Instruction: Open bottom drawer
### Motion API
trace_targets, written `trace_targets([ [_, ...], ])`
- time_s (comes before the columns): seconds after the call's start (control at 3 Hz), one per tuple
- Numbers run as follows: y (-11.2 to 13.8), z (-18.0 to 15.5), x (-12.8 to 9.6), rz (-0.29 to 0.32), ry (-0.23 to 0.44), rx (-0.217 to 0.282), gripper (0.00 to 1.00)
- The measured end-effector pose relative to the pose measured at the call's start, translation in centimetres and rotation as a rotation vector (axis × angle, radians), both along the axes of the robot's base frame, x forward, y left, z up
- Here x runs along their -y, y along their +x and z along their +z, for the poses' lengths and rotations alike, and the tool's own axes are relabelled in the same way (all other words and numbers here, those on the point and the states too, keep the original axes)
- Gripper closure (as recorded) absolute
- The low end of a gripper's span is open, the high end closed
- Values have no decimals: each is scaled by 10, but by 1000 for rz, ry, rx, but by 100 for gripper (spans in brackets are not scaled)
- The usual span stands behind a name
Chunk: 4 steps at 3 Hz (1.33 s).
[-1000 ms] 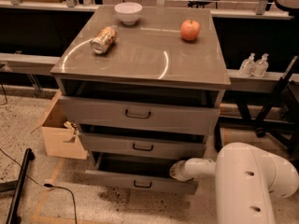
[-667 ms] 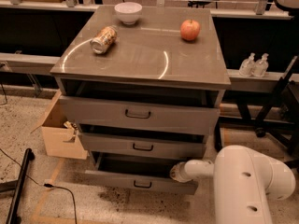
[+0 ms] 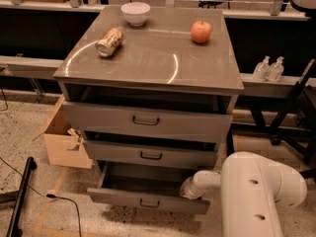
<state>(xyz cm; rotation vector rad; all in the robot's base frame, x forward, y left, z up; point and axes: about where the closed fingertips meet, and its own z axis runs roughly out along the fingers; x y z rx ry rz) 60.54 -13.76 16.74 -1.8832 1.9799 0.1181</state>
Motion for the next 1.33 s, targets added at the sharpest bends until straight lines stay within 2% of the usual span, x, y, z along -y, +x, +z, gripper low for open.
trace_targets([
  [0.67, -49, 3, -9, 18, -49, -176, 100],
  [1.0, -79, -10, -14, 34, -59, -274, 100],
  [1.33, -123, -27, -11, 26, -89, -409, 100],
])
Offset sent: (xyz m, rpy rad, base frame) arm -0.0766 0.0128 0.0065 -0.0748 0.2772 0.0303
